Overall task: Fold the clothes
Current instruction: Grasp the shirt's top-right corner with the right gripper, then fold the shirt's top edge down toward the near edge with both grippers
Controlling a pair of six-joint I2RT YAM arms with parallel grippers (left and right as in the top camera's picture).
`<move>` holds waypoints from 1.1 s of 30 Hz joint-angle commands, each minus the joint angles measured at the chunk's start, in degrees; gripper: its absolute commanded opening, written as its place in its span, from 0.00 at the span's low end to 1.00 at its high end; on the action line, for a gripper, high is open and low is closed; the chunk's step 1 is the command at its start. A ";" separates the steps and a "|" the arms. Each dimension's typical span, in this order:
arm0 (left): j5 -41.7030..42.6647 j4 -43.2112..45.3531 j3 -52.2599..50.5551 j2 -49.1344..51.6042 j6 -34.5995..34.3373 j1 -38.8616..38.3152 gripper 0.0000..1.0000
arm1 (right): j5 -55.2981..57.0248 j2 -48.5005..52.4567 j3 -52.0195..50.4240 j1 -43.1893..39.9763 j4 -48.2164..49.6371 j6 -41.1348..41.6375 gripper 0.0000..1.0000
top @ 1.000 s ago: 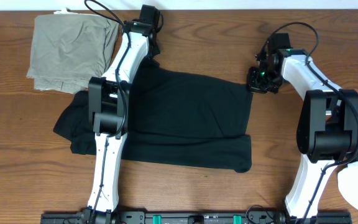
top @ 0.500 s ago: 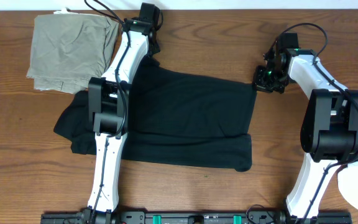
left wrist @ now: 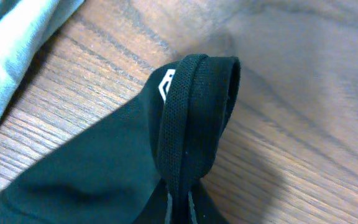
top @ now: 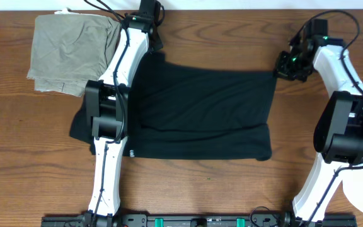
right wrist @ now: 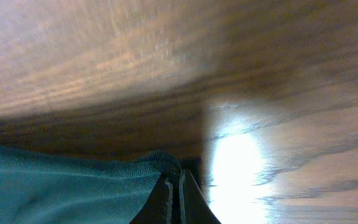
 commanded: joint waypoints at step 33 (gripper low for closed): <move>1.90 -23.47 1.77 -14.34 0.61 1.07 0.06 | -0.63 -1.22 8.39 0.48 -18.69 -3.93 0.01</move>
